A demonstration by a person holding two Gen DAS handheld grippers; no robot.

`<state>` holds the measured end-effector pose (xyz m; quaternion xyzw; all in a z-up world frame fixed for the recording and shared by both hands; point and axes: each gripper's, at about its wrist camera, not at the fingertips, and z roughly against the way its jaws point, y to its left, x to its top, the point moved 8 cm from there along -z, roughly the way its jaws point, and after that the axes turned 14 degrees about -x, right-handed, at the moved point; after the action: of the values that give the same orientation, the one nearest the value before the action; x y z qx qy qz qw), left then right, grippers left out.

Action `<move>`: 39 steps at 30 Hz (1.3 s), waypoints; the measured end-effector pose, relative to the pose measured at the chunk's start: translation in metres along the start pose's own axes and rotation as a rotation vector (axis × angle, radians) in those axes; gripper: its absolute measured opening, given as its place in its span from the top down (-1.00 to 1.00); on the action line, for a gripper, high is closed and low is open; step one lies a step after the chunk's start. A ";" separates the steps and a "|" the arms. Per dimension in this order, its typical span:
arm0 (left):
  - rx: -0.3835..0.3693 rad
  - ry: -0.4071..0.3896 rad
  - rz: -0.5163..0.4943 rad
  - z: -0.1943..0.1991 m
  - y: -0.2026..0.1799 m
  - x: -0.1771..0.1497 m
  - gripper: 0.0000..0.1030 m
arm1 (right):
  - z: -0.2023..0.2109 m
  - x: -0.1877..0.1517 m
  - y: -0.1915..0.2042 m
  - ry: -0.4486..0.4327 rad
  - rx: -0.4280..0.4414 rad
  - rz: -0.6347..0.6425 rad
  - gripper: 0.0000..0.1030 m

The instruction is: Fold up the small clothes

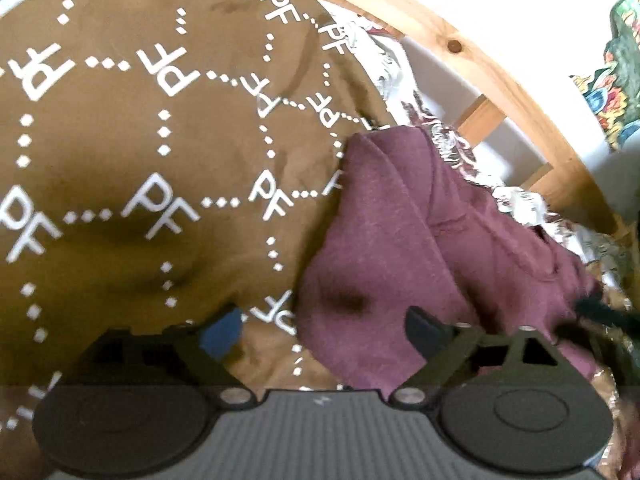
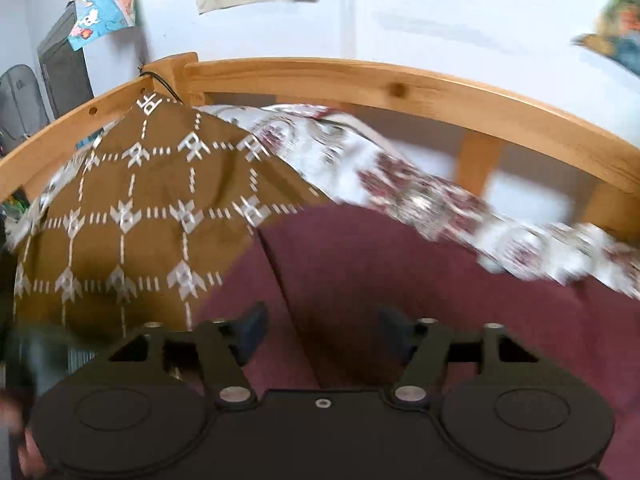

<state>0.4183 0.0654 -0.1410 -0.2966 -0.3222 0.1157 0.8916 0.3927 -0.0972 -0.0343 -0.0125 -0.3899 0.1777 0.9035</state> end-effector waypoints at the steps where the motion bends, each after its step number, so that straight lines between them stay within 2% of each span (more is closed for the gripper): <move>1: 0.022 -0.006 -0.009 0.000 -0.002 -0.001 -0.91 | 0.012 -0.016 -0.010 -0.001 -0.017 0.008 -0.53; 2: 0.044 -0.011 -0.025 0.004 -0.002 -0.003 -0.93 | 0.022 -0.030 -0.018 -0.005 -0.033 0.018 -0.66; 7: 0.138 -0.059 -0.136 0.017 -0.017 -0.016 -0.99 | 0.076 -0.110 -0.049 -0.013 -0.100 0.063 -0.94; 13: 0.169 -0.082 -0.293 0.046 -0.043 -0.040 -0.99 | 0.121 -0.170 -0.057 -0.040 -0.147 0.110 -0.99; 19: 0.118 -0.054 -0.393 0.099 -0.067 -0.079 -0.99 | 0.145 -0.210 -0.042 -0.034 -0.138 0.243 -0.99; 27: 0.117 0.044 -0.550 0.140 -0.086 -0.136 -0.99 | 0.153 -0.231 -0.022 0.014 -0.083 0.336 -0.99; 34: 0.108 0.115 -0.614 0.137 -0.094 -0.164 -0.99 | 0.141 -0.239 0.005 0.072 0.014 0.319 -0.96; 39: 0.059 0.147 -0.656 0.135 -0.100 -0.175 -0.99 | 0.137 -0.245 0.024 0.107 0.028 0.370 -0.91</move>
<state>0.1990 -0.0229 -0.0858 -0.1585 -0.3320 -0.1899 0.9103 0.1335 -0.1721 -0.1148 -0.0807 -0.3300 0.3451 0.8749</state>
